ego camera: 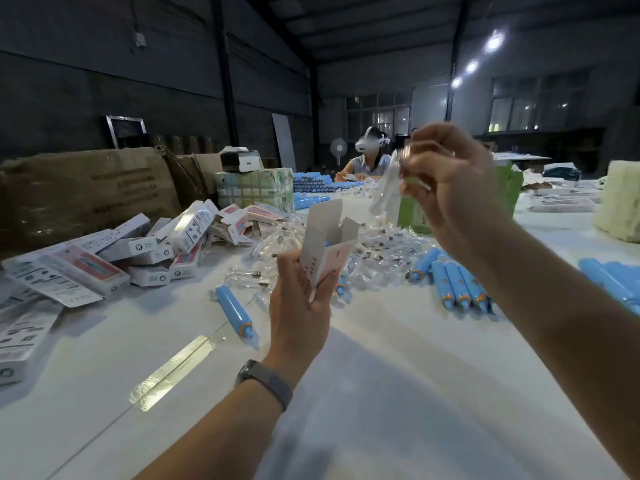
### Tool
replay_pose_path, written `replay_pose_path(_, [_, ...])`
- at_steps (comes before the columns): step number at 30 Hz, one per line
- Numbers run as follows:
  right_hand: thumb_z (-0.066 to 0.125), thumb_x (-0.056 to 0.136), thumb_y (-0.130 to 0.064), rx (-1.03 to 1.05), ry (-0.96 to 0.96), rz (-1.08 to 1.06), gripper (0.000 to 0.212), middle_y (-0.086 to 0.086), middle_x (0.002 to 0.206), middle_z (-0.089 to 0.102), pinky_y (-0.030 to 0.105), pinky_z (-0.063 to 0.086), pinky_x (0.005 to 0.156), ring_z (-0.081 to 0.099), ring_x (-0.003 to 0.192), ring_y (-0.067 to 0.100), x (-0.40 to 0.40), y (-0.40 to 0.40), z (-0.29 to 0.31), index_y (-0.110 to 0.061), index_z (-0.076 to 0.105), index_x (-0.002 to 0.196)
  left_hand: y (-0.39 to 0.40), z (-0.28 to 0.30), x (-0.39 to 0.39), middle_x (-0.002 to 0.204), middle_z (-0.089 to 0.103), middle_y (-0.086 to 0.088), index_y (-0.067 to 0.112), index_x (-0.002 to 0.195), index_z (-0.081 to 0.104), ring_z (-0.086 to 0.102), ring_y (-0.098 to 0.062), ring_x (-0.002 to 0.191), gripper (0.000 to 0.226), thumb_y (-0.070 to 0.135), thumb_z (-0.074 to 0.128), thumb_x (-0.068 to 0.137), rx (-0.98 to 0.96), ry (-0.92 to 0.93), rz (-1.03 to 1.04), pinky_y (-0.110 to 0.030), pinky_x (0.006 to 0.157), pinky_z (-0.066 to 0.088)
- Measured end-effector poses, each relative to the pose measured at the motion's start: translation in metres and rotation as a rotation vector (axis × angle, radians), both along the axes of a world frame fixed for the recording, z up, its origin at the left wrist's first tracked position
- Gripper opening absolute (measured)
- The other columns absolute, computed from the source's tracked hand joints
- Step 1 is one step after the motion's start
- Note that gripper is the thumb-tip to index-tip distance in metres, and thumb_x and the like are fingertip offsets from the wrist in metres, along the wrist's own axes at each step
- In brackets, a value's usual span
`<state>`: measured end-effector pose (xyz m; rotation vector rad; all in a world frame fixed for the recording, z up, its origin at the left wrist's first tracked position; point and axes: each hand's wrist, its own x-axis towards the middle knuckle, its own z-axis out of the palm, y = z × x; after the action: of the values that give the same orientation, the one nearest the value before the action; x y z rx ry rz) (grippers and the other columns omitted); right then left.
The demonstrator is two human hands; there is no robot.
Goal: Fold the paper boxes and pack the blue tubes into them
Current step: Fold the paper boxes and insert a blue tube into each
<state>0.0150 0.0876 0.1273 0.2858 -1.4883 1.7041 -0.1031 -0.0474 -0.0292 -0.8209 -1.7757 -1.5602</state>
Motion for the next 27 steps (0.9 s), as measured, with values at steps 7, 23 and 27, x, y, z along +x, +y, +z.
replay_pose_path(7, [0.049, 0.085, 0.015, 0.027, -0.029, 0.133, 0.037, -0.001, 0.074, 0.064, 0.026, 0.049, 0.063, 0.06, 0.068, 0.012, 0.003, -0.012, -0.005, -0.015, 0.069, 0.078, 0.002, 0.0, 0.005, 0.098, 0.062, 0.028, 0.054, 0.099, 0.035, 0.064, -0.003, 0.08, 0.038, 0.044, 0.069, 0.083, 0.018, -0.04, 0.01, -0.025, 0.062, 0.05])
replay_pose_path(23, [0.068, 0.086, -0.008, 1.149, 0.089, -0.796, 0.008, 0.007, 0.097, 0.063, 0.04, 0.05, 0.066, 0.053, 0.091, 0.023, -0.024, -0.005, -0.055, -0.008, 0.073, 0.092, 0.0, 0.009, 0.016, 0.098, 0.06, 0.034, 0.04, 0.102, 0.035, 0.059, 0.01, 0.08, 0.037, 0.056, 0.06, 0.079, -0.037, -0.03, -0.068, -0.004, 0.059, 0.04])
replay_pose_path(27, [0.053, 0.09, -0.016, 1.203, -0.084, -0.656, 0.023, 0.003, 0.114, 0.056, 0.047, 0.049, 0.075, 0.048, 0.104, 0.021, -0.02, -0.002, -0.056, -0.017, 0.076, 0.093, 0.0, 0.01, 0.017, 0.099, 0.059, 0.032, 0.04, 0.101, 0.034, 0.06, 0.008, 0.078, 0.036, 0.053, 0.059, 0.079, -0.059, -0.041, -0.101, -0.004, 0.059, 0.04])
